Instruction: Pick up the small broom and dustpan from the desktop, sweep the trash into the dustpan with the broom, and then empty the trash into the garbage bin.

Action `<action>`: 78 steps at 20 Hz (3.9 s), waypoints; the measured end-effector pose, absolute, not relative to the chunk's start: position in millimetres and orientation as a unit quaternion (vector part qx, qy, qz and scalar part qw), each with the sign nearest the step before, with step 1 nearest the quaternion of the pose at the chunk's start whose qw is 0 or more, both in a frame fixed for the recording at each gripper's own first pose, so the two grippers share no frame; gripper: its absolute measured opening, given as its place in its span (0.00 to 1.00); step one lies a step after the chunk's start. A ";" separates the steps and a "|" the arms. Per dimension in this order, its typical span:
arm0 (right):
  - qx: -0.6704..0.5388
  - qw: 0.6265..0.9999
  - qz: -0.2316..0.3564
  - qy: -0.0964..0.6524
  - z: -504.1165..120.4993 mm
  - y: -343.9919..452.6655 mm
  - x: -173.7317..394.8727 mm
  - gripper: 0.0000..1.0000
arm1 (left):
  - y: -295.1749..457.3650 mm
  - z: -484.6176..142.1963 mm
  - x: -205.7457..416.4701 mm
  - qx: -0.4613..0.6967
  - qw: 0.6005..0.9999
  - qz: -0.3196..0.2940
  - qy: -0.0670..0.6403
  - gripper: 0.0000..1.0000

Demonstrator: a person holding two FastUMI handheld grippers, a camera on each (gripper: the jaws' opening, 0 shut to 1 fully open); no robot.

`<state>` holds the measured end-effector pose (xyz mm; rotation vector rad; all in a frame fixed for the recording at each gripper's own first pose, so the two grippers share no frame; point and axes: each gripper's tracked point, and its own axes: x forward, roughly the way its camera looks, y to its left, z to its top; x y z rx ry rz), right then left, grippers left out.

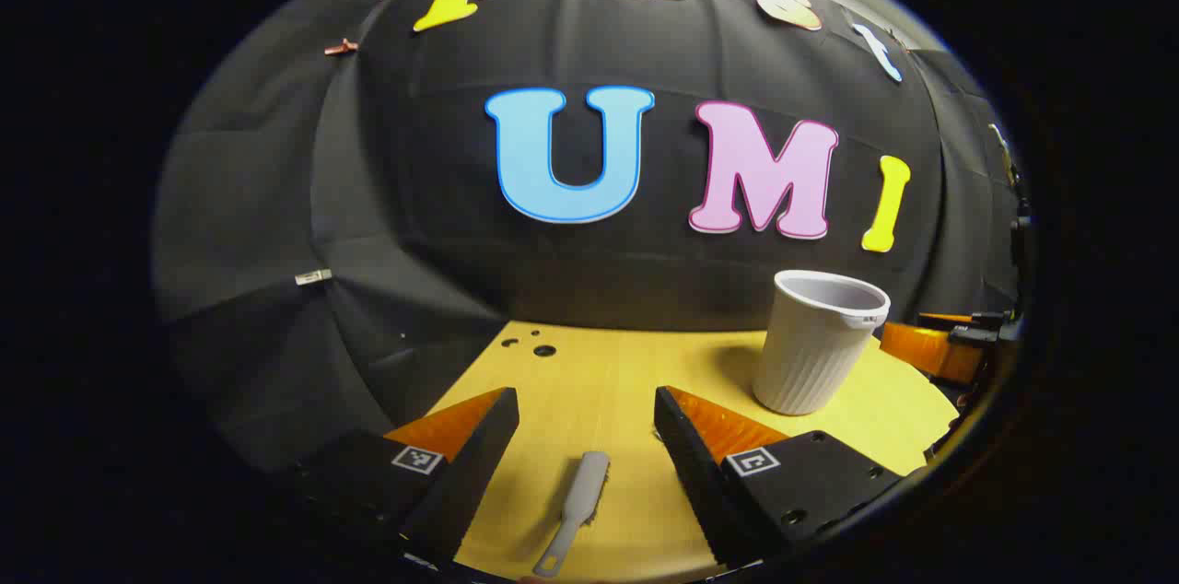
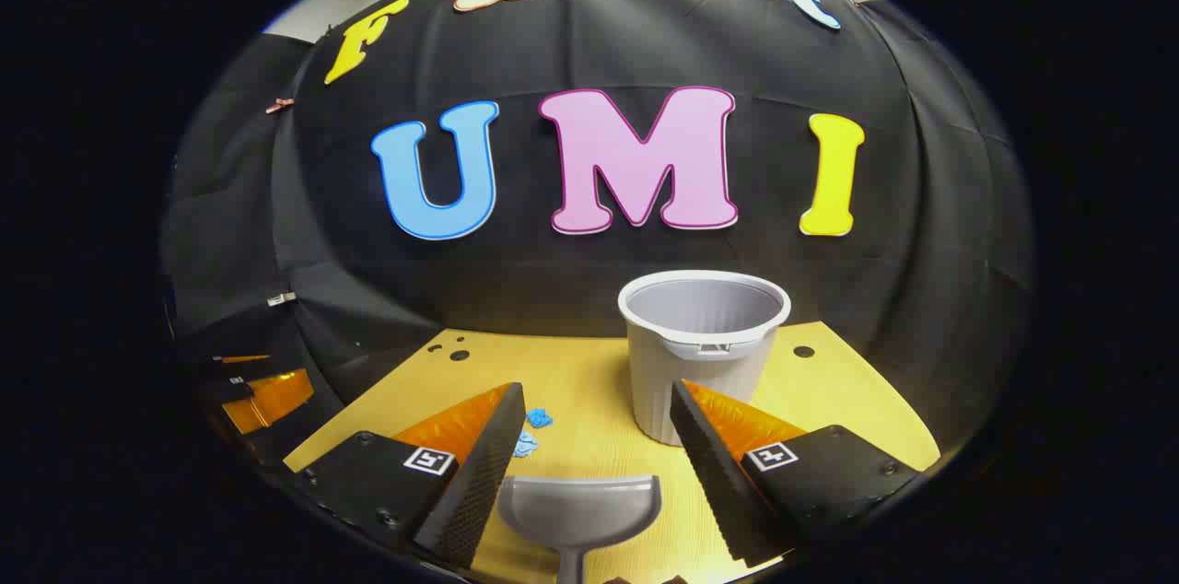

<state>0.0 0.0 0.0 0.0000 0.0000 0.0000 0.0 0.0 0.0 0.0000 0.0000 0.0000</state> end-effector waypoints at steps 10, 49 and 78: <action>-0.005 0.999 0.005 0.032 -22.1 28.8 -5.7 0.99 | 4.5 -24.6 3.4 -0.019 0.999 -0.033 0.027 0.96; 0.060 0.962 0.009 0.268 -176.9 5.6 -9.5 0.99 | 30.8 -258.9 51.1 0.040 0.872 -0.048 0.486 0.96; 0.057 0.872 0.000 0.486 -314.4 12.4 -10.0 0.84 | 38.8 -202.3 101.6 0.051 0.889 -0.016 0.455 0.23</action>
